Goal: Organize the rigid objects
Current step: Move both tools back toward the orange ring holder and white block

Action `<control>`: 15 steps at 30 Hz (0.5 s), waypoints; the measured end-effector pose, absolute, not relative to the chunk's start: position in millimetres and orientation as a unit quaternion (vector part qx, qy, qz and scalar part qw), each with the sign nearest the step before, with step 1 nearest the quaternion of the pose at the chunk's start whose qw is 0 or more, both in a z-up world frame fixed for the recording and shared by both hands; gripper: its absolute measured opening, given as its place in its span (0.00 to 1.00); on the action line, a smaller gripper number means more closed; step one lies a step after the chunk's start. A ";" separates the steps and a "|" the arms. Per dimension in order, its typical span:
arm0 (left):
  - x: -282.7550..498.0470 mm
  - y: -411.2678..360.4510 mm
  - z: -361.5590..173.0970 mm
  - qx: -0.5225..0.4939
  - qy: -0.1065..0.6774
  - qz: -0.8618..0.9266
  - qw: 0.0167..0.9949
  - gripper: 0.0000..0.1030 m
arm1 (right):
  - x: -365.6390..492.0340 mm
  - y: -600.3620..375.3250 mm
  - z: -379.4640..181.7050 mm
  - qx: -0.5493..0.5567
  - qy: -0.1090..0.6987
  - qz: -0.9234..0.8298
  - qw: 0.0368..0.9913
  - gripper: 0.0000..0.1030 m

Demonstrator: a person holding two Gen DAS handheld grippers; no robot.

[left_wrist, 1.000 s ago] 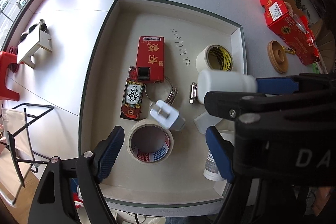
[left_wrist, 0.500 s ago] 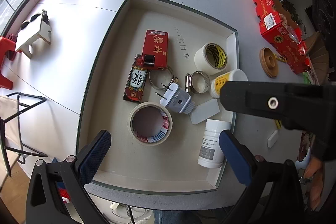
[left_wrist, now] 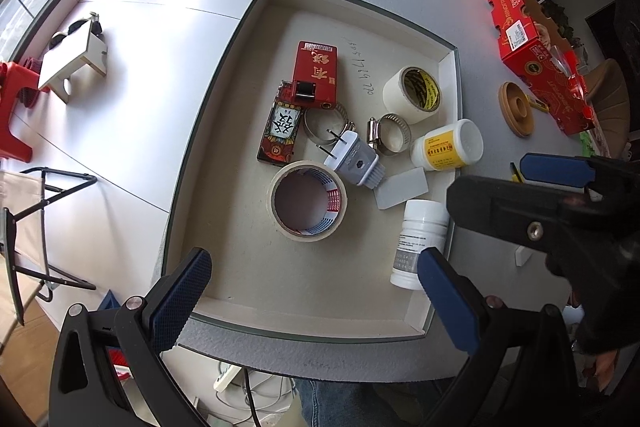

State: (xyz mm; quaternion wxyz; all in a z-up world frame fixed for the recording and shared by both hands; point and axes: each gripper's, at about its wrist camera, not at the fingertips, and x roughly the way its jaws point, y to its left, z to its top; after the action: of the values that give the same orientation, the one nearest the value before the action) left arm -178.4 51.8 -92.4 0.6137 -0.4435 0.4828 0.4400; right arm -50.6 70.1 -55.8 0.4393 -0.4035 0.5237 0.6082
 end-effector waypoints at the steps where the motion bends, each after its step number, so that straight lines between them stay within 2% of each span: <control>1: -178.4 50.5 -92.4 -0.443 0.484 0.441 0.613 1.00 | -50.4 68.0 -55.9 -0.401 0.528 0.609 0.436 0.99; 7: -170.8 43.2 -95.7 -0.437 0.503 0.433 0.607 1.00 | -40.7 55.7 -59.4 -0.392 0.548 0.600 0.432 0.99; 15: -139.3 35.0 -95.9 -0.404 0.549 0.400 0.613 1.00 | 14.3 36.4 -77.6 -0.343 0.610 0.548 0.457 0.99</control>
State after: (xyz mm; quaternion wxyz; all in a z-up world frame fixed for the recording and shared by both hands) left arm -139.3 35.0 -95.9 0.6131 -0.4036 0.5488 0.4000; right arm 14.3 36.4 -77.6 0.4568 -0.3434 0.6104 0.5484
